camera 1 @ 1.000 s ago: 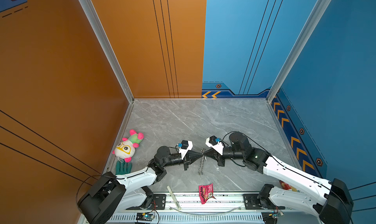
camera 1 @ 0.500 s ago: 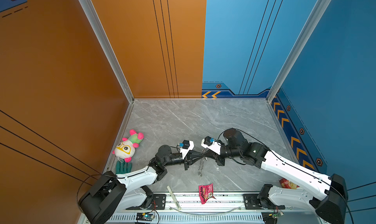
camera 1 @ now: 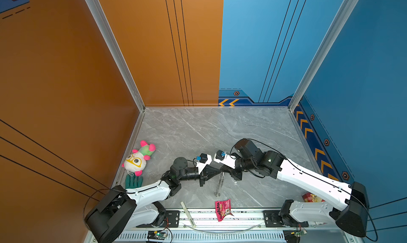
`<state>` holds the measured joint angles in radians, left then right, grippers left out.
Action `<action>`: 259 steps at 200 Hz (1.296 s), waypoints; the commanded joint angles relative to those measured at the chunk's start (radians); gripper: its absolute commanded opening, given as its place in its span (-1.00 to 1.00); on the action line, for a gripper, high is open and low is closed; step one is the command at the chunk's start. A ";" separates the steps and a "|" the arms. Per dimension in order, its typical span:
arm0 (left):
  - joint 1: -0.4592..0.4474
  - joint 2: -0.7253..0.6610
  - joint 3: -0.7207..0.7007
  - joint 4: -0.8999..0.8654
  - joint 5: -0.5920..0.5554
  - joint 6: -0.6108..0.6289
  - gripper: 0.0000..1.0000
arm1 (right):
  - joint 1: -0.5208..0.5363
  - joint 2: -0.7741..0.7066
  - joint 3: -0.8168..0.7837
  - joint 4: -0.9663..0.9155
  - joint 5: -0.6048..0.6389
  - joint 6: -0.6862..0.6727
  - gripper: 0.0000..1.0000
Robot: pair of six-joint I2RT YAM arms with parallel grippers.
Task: Attach keys to a key ring
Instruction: Insert the key into the keyring.
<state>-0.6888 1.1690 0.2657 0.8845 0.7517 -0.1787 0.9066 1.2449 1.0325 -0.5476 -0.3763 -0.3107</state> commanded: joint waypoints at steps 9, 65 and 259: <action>-0.009 -0.036 0.033 0.053 -0.034 0.020 -1.00 | 0.012 0.022 0.020 -0.008 0.002 0.000 -0.99; -0.001 -0.064 0.018 0.050 -0.074 0.019 -1.00 | -0.043 -0.066 -0.068 0.128 -0.054 0.066 -0.54; 0.005 -0.098 0.012 0.050 -0.046 0.016 -1.00 | -0.216 -0.197 -0.352 0.531 -0.386 0.230 -0.55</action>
<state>-0.6876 1.0916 0.2657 0.8936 0.6853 -0.1734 0.6827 1.0492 0.6514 0.0261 -0.7422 -0.0559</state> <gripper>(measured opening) 0.045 0.236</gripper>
